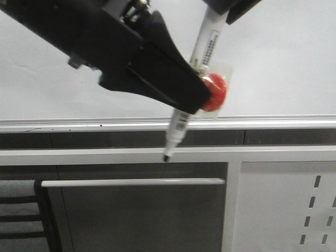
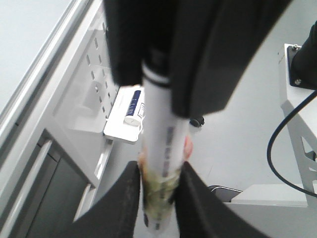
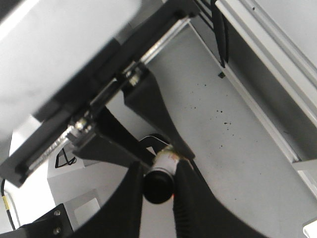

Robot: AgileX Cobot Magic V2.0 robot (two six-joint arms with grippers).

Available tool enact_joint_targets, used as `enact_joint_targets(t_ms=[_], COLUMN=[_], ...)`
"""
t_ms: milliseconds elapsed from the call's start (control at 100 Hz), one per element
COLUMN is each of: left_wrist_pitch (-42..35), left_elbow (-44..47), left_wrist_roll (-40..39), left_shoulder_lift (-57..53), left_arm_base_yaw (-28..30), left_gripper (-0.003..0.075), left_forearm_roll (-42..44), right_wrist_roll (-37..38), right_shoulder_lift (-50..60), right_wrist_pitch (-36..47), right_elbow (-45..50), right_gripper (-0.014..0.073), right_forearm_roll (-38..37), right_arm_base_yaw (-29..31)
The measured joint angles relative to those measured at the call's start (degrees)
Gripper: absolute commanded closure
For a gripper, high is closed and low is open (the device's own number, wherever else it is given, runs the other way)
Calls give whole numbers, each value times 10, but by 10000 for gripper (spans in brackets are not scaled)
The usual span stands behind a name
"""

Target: Write number 1 on whiteboard

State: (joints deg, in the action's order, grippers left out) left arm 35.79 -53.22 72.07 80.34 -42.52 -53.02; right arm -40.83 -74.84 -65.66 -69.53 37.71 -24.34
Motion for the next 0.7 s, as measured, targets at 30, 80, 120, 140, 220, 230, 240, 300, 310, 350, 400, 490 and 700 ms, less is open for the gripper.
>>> enact_joint_targets(t_ms=[30, 80, 120, 140, 220, 230, 240, 300, 310, 350, 400, 490, 700], left_wrist_pitch=[4, 11, 16, 21, 33, 36, 38, 56, 58, 72, 88, 106, 99], left_elbow=[0, 0, 0, 0, 0, 0, 0, 0, 0, 0, 0, 0, 37], left_wrist_roll=[-1, -2, -4, -4, -4, -4, -4, -4, -4, -4, -4, -5, -19], left_shoulder_lift=[-6, -15, -25, -29, -54, -56, -61, -79, -83, -94, -110, -134, -197], left_arm_base_yaw=[9, 28, 46, 55, 94, 101, 105, 139, 143, 166, 191, 231, 291], left_gripper=[320, 239, 200, 192, 198, 199, 199, 216, 218, 235, 256, 343, 738], left_forearm_roll=[0, -5, -15, -21, -48, -51, -56, -73, -77, -87, -95, -115, -145], right_wrist_roll=[0, 0, 0, 0, 0, 0, 0, 0, 0, 0, 0, -8, -16], right_shoulder_lift=[0, 3, 7, 11, 29, 34, 36, 60, 64, 83, 107, 153, 229], right_wrist_pitch=[3, 10, 16, 18, 47, 50, 58, 93, 102, 130, 178, 258, 430], right_elbow=[0, 0, 0, 1, 15, 19, 22, 47, 51, 74, 104, 162, 245], right_gripper=[653, 645, 645, 645, 645, 645, 645, 645, 645, 645, 645, 645, 645], right_forearm_roll=[0, 0, 0, 0, 0, -1, -1, -5, -6, -9, -12, -15, -15], right_arm_base_yaw=[-1, -1, -1, -1, -2, -3, -3, -9, -10, -16, -24, -49, -111])
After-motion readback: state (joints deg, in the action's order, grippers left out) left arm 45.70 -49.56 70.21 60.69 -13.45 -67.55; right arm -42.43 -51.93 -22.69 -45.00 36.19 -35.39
